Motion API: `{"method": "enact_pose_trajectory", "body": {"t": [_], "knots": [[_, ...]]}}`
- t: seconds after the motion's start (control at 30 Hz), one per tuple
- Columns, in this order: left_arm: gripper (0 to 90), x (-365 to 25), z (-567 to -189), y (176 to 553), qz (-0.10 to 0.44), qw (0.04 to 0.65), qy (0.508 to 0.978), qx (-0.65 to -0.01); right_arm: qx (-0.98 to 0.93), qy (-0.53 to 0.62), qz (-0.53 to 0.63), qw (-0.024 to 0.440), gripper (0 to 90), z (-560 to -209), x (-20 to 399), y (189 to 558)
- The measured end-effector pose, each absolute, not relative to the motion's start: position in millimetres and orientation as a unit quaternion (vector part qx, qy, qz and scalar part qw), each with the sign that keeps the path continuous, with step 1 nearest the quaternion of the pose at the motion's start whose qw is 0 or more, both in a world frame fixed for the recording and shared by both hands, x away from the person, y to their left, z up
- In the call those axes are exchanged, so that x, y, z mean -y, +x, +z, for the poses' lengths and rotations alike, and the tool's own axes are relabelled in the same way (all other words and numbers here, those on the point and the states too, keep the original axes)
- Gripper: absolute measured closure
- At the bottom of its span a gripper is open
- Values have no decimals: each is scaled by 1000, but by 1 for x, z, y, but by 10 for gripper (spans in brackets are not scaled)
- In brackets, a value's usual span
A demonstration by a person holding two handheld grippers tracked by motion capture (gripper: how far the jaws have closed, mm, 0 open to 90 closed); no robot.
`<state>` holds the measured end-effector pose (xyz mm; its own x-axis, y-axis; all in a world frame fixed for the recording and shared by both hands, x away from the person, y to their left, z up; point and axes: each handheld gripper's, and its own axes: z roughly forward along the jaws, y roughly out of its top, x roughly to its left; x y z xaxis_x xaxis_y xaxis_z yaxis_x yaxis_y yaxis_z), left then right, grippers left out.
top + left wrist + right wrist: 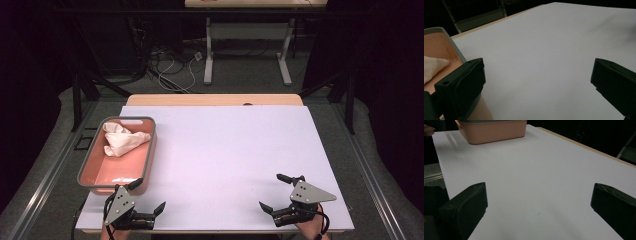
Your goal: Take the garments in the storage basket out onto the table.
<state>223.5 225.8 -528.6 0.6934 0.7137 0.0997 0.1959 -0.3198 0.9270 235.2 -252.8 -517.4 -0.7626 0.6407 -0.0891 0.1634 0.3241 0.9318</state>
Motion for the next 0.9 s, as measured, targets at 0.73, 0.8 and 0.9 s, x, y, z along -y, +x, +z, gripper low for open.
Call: {"method": "enact_pose_trajectory", "body": {"t": [0.73,0.8,0.9], "knots": [[0,-220,-528,225,255,490,778,-299,-787,242,522,221,7,-520,253,238],[0,-217,-526,224,257,490,777,-301,-788,244,521,220,7,-519,254,237],[0,-215,-526,225,255,485,782,-298,-786,246,523,219,7,-519,255,238]]}}
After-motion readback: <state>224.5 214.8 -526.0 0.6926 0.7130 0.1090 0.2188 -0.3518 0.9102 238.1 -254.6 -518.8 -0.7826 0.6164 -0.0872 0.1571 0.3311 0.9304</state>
